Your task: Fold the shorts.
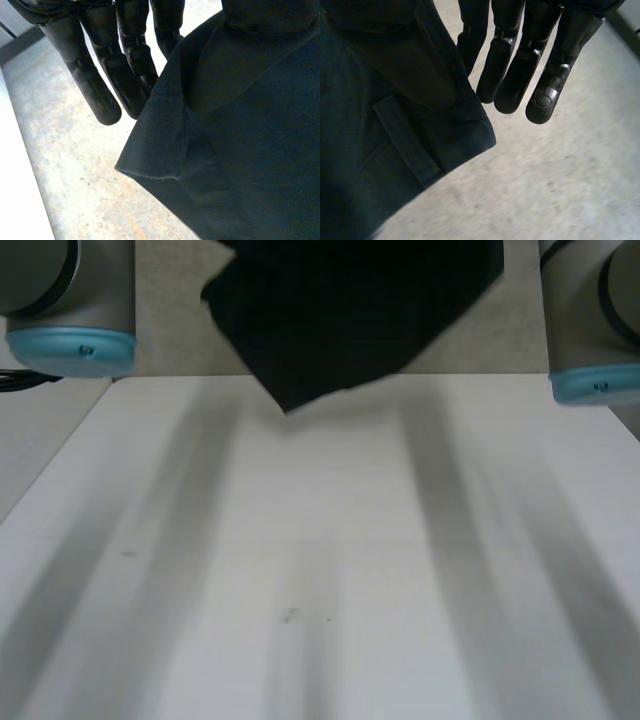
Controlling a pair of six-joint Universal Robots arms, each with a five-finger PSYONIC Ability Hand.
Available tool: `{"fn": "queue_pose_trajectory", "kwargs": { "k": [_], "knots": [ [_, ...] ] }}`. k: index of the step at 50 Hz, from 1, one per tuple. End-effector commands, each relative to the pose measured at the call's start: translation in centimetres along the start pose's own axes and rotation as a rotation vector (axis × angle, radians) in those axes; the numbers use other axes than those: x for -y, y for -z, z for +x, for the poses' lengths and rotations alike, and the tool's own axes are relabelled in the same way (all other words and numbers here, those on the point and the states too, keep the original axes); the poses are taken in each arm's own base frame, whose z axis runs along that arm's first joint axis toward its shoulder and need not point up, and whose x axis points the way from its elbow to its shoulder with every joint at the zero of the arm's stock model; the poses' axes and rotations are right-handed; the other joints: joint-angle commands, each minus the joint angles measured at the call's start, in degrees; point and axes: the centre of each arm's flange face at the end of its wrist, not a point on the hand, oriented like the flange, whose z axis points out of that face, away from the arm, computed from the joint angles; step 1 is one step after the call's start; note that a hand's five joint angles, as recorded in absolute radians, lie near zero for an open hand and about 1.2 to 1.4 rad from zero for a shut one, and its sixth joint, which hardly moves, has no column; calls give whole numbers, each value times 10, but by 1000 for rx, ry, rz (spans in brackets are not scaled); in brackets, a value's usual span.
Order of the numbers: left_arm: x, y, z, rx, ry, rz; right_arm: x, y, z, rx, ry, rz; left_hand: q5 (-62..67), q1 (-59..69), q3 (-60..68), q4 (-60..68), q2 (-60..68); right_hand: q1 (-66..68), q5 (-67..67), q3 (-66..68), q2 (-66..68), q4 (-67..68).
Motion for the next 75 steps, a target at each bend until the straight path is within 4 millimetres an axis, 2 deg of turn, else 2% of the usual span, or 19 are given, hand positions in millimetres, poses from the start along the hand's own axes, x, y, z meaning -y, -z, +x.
{"fn": "queue_pose_trajectory", "kwargs": {
  "k": [1,6,11,14,17,21,28,35,39,43,47,50,54,63,67,69,72,73,75],
  "knots": [
    [-53,55,17,-108,-28,-199,-58,55,-49,267,5,-284,132,158,118,115,115,239,131,121,129,117],
    [-104,110,32,-206,-58,-402,-93,96,-76,386,11,-421,132,158,118,115,115,239,131,121,129,117],
    [-173,185,60,-339,-92,-654,-143,146,-119,545,43,-575,132,158,118,115,115,239,131,121,129,117],
    [-201,221,70,-394,-107,-766,-161,174,-142,633,79,-632,132,158,118,115,115,239,131,121,129,117],
    [-210,241,74,-432,-123,-833,-169,189,-149,682,100,-672,132,158,118,115,115,239,131,121,129,117],
    [-204,265,72,-495,-140,-939,-170,205,-145,730,98,-734,132,158,118,115,115,239,131,121,129,117],
    [-159,268,47,-537,-156,-1036,-135,206,-115,719,98,-720,132,158,118,115,115,239,131,121,129,117],
    [-121,296,25,-613,-178,-1177,-116,217,-98,756,117,-739,132,158,118,115,115,239,131,121,129,117],
    [-104,315,14,-662,-198,-1253,-105,237,-88,874,150,-832,132,158,118,115,115,239,131,121,129,117],
    [-77,339,-2,-810,-284,-1351,-82,276,-67,1117,236,-968,132,158,118,115,115,239,131,121,129,117],
    [-54,352,-6,-946,-323,-1364,-62,299,-49,1267,277,-1038,132,158,118,115,115,239,131,121,129,117],
    [-45,350,-4,-980,-318,-1332,-58,301,-46,1276,281,-1033,132,158,118,115,115,239,131,121,129,117],
    [-49,330,1,-931,-298,-1258,-57,291,-50,1249,250,-976,132,158,118,115,115,239,131,121,129,117],
    [-99,267,31,-783,-277,-1112,-78,248,-77,1028,105,-910,132,158,118,115,115,239,131,121,129,117],
    [-115,255,39,-745,-238,-1124,-79,235,-77,908,-61,-942,132,158,118,115,115,239,131,121,129,117],
    [-117,252,41,-730,-215,-1135,-78,235,-78,853,-148,-960,132,158,118,115,115,14,-94,-104,-96,-108],
    [-116,249,43,-716,-187,-1144,-72,235,-71,807,-235,-972,132,158,118,115,115,-98,-205,-216,-208,-220],
    [-116,247,42,-708,-183,-1139,-67,239,-66,793,-275,-982,132,158,118,115,115,-273,-381,-391,-384,-395],
    [-115,244,42,-706,-182,-1130,-65,245,-62,791,-305,-997,132,158,118,115,115,-332,-440,-450,-442,-454]
  ]
}}
